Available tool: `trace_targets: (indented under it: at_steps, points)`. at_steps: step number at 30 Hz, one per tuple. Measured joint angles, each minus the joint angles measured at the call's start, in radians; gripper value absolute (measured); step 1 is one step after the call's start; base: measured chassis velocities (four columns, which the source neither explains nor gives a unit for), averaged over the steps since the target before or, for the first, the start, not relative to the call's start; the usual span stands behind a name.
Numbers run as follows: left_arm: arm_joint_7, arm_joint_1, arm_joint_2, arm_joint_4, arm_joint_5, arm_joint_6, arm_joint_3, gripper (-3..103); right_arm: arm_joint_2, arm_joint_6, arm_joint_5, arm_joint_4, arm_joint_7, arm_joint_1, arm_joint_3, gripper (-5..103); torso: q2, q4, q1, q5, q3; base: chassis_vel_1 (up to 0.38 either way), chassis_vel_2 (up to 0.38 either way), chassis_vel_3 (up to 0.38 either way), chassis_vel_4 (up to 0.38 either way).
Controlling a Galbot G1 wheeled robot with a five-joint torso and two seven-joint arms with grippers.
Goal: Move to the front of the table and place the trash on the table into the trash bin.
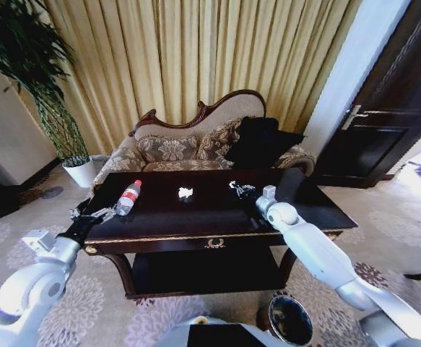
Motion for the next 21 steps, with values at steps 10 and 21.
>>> trace_targets:
  at_steps: [10, 21]
  points:
    - [0.000, -0.017, -0.003, 0.000, 0.009, 0.000, 0.028, 100, -0.018, 0.010, 0.018, 0.120, 0.084, -0.045, 0.106, 0, 0.000, 0.0001, 0.000, 0.0000, 0.000, 0.000, 0.000, 0.000, 0.000]
    - [-0.002, -0.075, 0.014, 0.030, 0.009, 0.000, 0.076, 100, -0.081, 0.029, -0.027, 0.330, 0.227, -0.273, 0.399, 0, 0.000, -0.0007, 0.000, 0.0000, 0.000, 0.000, 0.000, 0.000, 0.000]
